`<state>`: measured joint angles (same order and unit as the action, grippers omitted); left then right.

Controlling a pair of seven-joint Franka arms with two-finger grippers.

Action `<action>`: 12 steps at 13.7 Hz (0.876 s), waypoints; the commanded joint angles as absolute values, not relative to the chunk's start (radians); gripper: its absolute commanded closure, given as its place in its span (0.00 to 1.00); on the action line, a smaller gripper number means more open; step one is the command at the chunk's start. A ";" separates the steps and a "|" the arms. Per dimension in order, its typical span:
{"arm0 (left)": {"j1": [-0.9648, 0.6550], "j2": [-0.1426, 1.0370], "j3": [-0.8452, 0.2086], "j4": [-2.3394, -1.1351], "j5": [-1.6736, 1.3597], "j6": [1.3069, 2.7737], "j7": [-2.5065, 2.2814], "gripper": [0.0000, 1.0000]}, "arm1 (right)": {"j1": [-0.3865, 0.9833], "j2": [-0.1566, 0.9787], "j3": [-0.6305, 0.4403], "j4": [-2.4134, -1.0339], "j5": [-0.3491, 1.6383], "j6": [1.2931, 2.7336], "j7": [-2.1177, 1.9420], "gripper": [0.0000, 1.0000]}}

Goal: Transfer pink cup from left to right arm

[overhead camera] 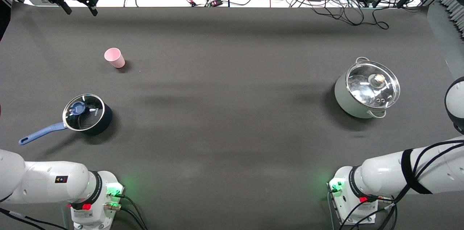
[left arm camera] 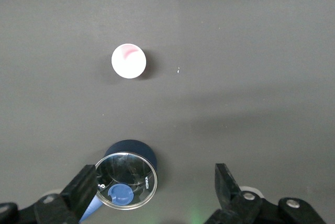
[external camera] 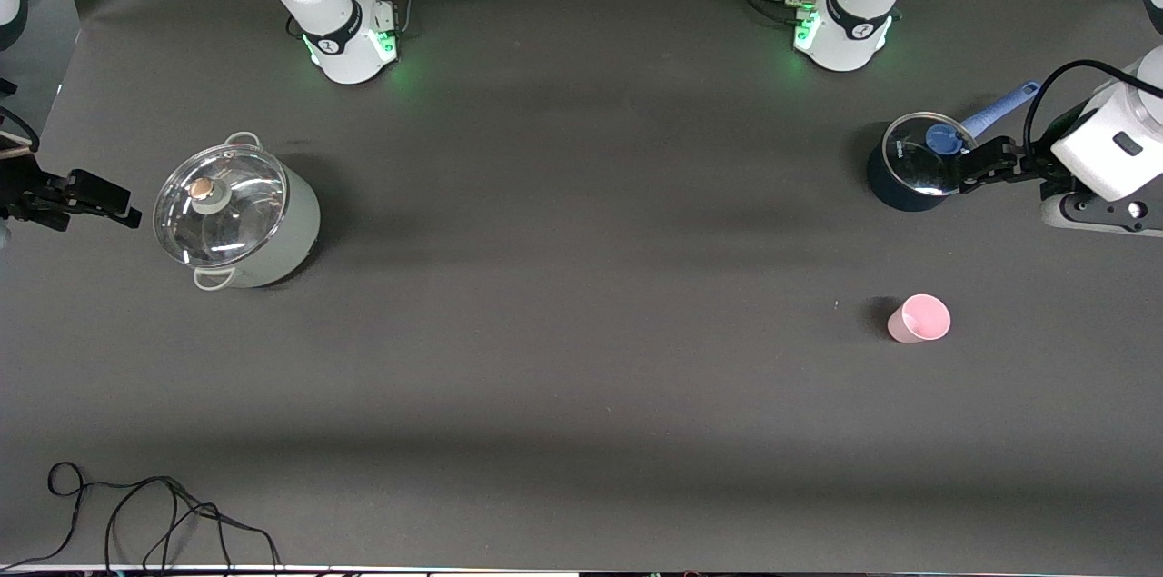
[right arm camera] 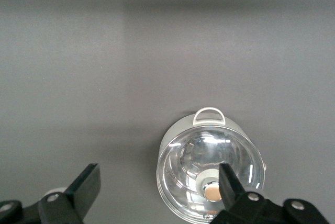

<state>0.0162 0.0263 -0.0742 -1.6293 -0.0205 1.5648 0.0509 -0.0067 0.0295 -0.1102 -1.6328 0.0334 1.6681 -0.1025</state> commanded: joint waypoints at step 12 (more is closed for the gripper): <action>0.037 0.015 -0.075 -1.634 -0.029 1.560 0.113 0.00 | -0.002 0.026 -0.114 -1.617 0.034 1.660 -0.084 0.00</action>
